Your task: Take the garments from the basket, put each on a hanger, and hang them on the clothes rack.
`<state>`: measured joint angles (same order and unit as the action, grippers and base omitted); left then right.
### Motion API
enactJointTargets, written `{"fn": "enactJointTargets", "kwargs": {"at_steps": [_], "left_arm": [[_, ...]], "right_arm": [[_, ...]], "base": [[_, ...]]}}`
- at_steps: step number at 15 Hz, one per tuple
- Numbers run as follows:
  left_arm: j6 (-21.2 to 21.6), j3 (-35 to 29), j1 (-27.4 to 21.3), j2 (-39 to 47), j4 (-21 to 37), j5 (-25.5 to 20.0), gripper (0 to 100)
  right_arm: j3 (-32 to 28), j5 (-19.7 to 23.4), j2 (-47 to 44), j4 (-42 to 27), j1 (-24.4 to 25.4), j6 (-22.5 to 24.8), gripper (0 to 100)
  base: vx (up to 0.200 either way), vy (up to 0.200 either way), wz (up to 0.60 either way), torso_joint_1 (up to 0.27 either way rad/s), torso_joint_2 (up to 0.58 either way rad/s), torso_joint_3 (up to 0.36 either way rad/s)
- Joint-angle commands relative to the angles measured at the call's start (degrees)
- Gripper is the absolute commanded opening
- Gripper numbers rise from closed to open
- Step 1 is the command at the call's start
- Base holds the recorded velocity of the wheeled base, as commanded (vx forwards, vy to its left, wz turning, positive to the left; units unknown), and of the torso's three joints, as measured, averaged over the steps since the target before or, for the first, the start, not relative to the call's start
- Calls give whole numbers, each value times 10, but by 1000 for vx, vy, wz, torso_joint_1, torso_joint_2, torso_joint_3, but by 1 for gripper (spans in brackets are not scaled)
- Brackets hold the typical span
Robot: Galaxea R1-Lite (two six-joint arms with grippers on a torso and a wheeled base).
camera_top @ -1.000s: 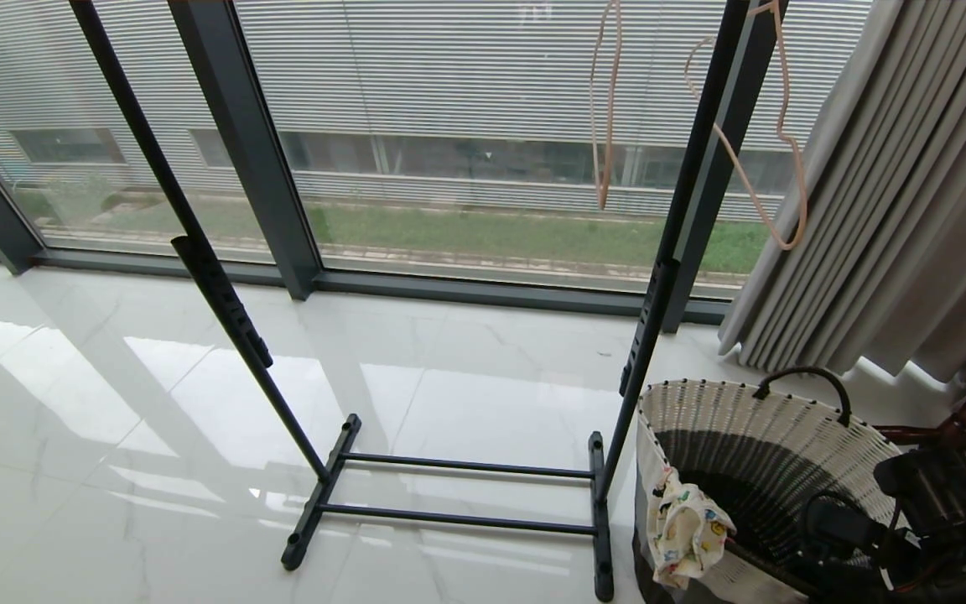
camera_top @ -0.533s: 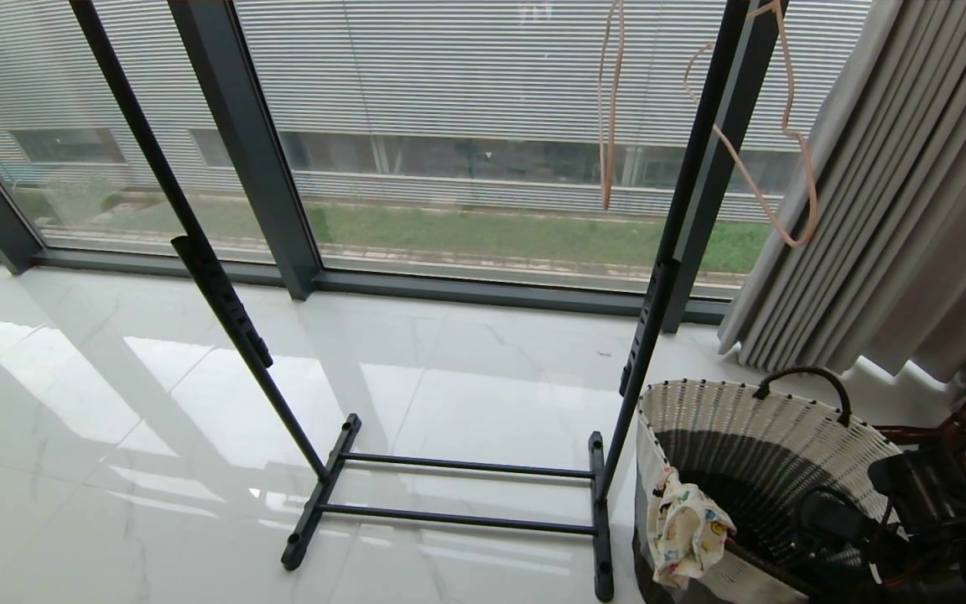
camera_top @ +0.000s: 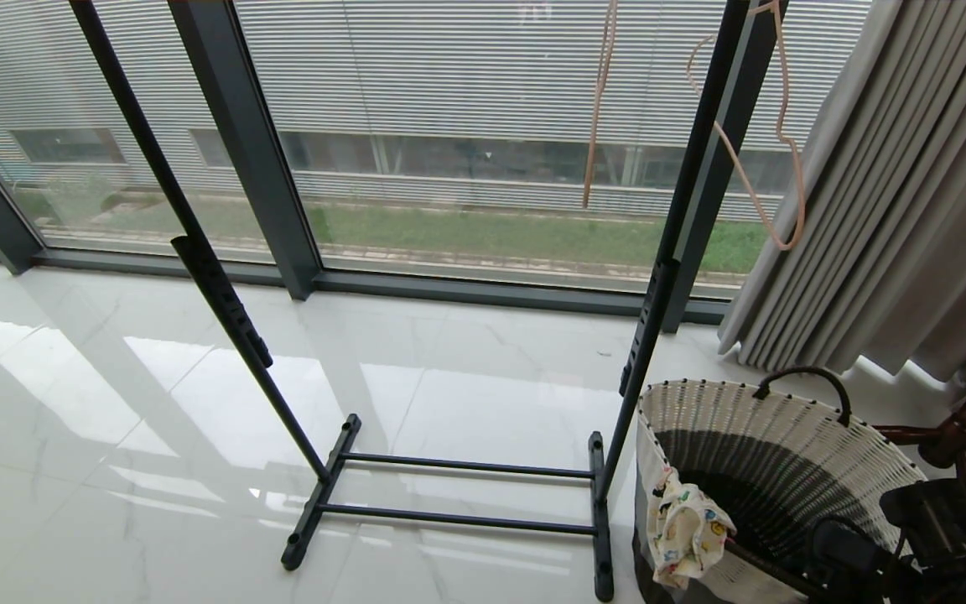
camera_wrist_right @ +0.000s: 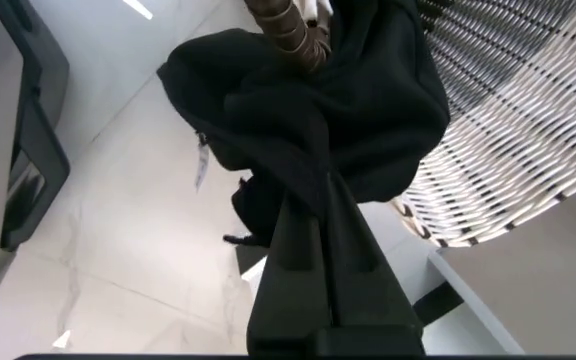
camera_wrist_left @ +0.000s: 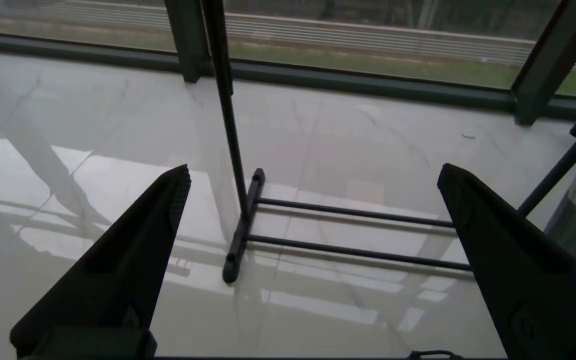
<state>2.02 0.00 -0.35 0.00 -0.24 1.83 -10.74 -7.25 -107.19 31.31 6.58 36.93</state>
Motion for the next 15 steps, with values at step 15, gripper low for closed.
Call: {"fn": "enactJointTargets", "kwargs": {"at_steps": [15], "left_arm": [[-1,0,0,1,0,0,100]], "right_arm": [[-422,12,504,-721,86,-35,0]], "base": [[-13,0,0,0,0,0]]}}
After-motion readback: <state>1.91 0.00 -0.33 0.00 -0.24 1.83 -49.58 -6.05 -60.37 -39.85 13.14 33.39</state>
